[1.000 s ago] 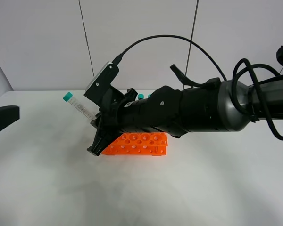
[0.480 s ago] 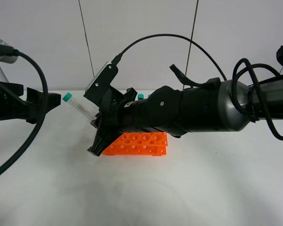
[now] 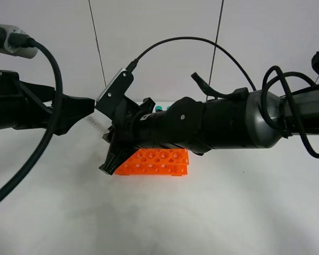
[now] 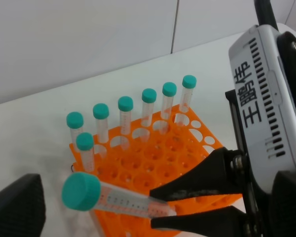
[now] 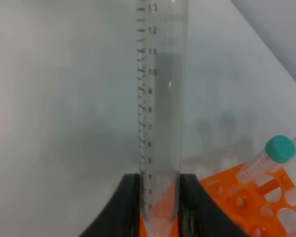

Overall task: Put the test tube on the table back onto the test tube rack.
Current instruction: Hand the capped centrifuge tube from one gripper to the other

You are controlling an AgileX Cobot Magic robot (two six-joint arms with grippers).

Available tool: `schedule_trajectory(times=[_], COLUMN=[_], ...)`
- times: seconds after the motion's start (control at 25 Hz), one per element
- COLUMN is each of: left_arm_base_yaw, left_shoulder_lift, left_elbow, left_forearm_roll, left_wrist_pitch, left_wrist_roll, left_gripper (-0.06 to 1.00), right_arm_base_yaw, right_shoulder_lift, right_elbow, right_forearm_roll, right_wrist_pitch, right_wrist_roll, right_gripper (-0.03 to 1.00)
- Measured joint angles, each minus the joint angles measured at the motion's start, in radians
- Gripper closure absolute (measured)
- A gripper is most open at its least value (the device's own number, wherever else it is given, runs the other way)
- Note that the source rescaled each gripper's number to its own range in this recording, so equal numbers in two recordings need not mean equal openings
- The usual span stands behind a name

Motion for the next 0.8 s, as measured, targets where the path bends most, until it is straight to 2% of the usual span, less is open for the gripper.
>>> schedule_trajectory(times=[0.8], left_arm_base_yaw=[0.003], left_shoulder_lift=[0.176], left_elbow=[-0.001], left_forearm_roll=[-0.013], left_wrist_pitch=[-0.101], left_wrist_roll=[-0.021], left_gripper=[-0.05], right_arm_base_yaw=[-0.001], right_shoulder_lift=[-0.001], right_elbow=[0.001], right_forearm_roll=[-0.001], right_wrist_pitch=[-0.006], right_wrist_roll=[0.004], right_gripper=[0.96])
